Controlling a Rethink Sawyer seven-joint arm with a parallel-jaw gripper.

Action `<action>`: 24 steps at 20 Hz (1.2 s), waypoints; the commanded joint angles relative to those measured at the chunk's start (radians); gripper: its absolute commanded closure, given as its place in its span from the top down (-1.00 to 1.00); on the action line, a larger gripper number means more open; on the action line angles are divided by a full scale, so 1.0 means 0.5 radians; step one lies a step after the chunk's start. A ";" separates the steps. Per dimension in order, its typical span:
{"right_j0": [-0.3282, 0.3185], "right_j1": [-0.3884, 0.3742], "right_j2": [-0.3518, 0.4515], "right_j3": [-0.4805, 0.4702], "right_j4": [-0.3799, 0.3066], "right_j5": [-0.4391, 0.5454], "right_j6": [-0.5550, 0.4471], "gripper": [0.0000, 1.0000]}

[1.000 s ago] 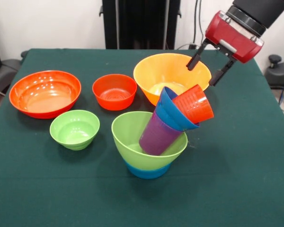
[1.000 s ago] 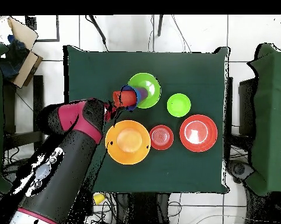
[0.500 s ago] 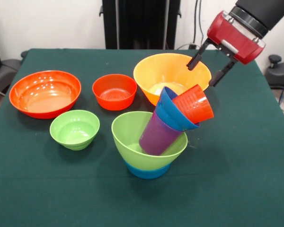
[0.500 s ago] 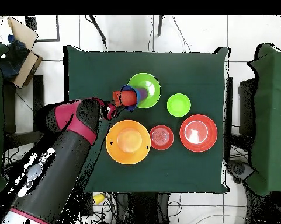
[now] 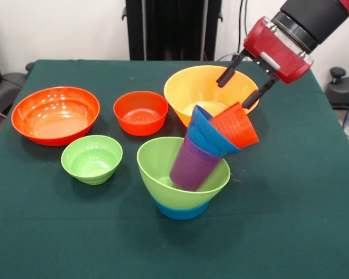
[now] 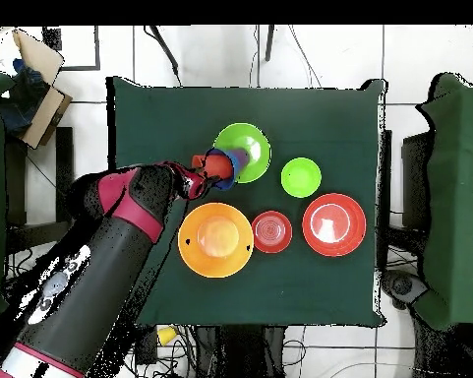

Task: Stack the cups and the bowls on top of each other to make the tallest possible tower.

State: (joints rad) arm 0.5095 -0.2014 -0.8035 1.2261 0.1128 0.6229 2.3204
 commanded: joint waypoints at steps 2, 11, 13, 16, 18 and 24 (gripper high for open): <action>0.010 0.136 0.088 -0.048 0.083 0.020 0.492 1.00; -0.006 0.164 0.117 -0.083 0.142 -0.045 0.498 1.00; -0.005 0.172 0.115 -0.084 0.155 -0.061 0.497 1.00; -0.008 0.165 0.126 -0.069 0.164 -0.081 0.471 1.00; -0.013 0.157 0.138 -0.061 0.171 -0.091 0.453 1.00; -0.024 0.172 0.143 -0.068 0.181 -0.139 0.440 1.00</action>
State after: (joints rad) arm 0.5138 -0.1419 -0.8385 1.2234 0.1690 0.6221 2.3448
